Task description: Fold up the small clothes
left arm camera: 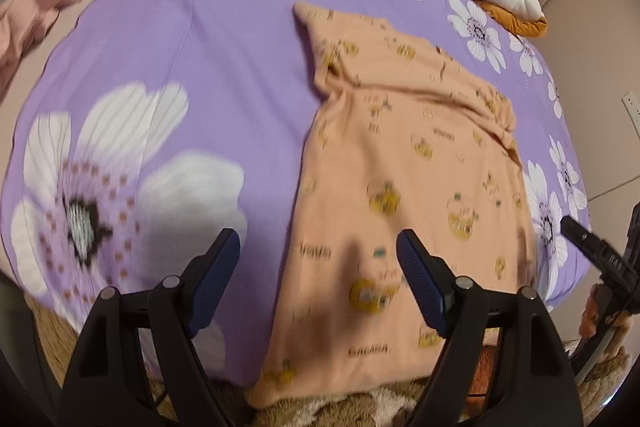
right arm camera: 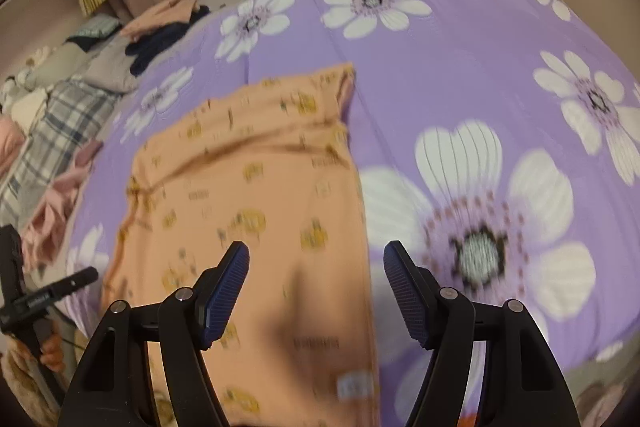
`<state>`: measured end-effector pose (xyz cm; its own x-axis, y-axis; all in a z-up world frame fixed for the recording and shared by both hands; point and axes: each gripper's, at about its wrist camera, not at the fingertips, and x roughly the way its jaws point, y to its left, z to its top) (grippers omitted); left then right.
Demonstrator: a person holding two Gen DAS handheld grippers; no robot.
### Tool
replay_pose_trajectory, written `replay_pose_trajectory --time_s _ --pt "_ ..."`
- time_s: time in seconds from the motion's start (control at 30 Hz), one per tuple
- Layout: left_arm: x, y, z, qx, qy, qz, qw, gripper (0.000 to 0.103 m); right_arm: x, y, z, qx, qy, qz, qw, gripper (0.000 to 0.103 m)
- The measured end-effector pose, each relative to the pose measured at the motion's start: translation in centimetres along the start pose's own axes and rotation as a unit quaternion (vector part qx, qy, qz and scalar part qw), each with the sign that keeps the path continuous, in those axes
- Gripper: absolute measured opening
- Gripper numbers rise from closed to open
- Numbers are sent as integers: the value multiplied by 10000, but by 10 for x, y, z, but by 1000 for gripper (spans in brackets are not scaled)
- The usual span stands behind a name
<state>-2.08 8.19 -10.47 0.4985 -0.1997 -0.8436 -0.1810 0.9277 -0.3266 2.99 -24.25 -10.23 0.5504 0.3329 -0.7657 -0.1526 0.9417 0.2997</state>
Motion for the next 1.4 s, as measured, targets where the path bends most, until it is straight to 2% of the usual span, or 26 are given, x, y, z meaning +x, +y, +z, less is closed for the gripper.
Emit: replay_pose_trajectory --time_s 0.23,0.43,0.6,0.7,0.77,0.97,1.0,1.03,1.07,1.17,1.2,1.33,1.4 --pt "4 6 -25 -142 230 -148 9995 80 2 -8 -37 336 295 149 9989 69" --pt "8 7 -32 -169 296 -175 9993 79 4 -12 -54 547 463 180 9973 69" --pt "10 6 -38 -199 389 -459 9980 77 2 -14 -64 559 568 107 9968 69" --pt "12 4 -43 -149 484 -634 9967 76 0 -17 -71 642 641 235 9956 69" --pt "13 2 -43 -114 524 -645 9965 72 0 -19 -77 668 689 266 9950 69" --pt "19 5 -41 -122 670 -693 9953 39 4 -21 -88 687 839 296 9937 69" --pt "20 6 -40 -145 684 -686 9952 28 4 -21 -88 676 817 325 9938 67" --pt "21 7 -40 -162 705 -671 9951 10 6 -21 -87 679 814 344 9938 58" --pt "23 8 -40 -195 789 -751 9939 4 8 -21 -86 692 818 336 9937 53" --pt "21 5 -40 -226 744 -757 9941 6 9 -21 -86 620 805 248 9945 18" --pt "19 4 -40 -216 717 -772 9942 5 8 -23 -86 679 812 413 9935 7" --pt "5 -5 -38 -256 665 -1136 9910 5 -4 -24 -84 858 644 723 9916 7" --pt "-5 -12 -36 -100 621 -1122 9917 5 -18 -24 -79 915 457 1002 9897 7"
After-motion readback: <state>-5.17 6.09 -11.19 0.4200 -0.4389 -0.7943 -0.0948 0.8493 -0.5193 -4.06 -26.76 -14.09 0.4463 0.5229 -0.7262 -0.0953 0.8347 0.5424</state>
